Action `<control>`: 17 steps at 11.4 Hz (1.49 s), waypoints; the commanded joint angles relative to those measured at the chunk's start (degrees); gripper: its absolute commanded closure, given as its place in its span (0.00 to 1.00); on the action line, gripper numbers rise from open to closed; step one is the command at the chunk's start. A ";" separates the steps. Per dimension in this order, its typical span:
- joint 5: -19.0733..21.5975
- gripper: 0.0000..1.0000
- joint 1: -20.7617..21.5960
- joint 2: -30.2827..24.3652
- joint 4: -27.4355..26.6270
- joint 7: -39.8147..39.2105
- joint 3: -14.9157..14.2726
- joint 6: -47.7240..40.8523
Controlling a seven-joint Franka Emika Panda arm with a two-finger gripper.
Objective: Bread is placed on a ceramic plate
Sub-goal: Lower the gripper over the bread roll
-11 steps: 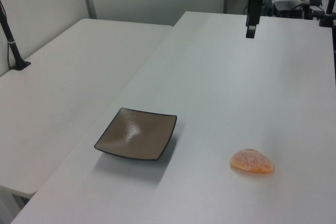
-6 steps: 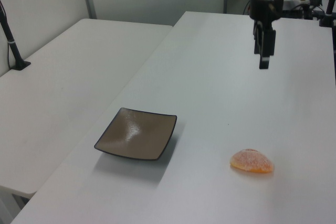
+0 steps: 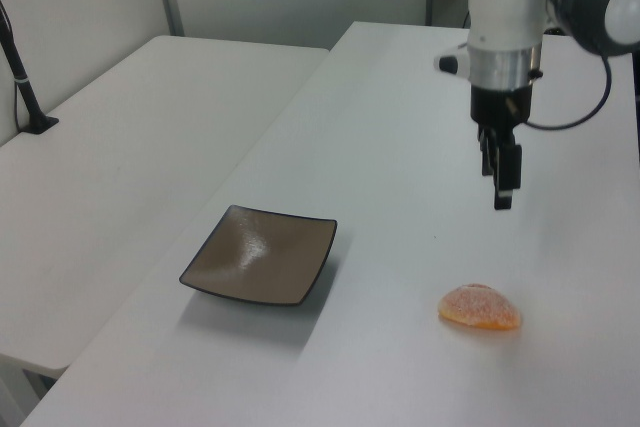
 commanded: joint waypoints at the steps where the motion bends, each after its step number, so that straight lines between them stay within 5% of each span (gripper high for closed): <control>1: -1.88 0.00 2.60 2.47 -5.12 2.05 -0.10 7.00; 8: -6.89 0.00 7.01 12.58 -5.40 9.96 -0.10 15.45; 15: -10.06 0.00 7.09 14.61 -5.14 11.81 -0.01 17.22; 16: -10.06 0.02 7.18 15.05 -5.14 11.81 -0.01 17.22; 17: -10.15 0.14 7.18 15.14 -5.14 11.81 0.07 17.14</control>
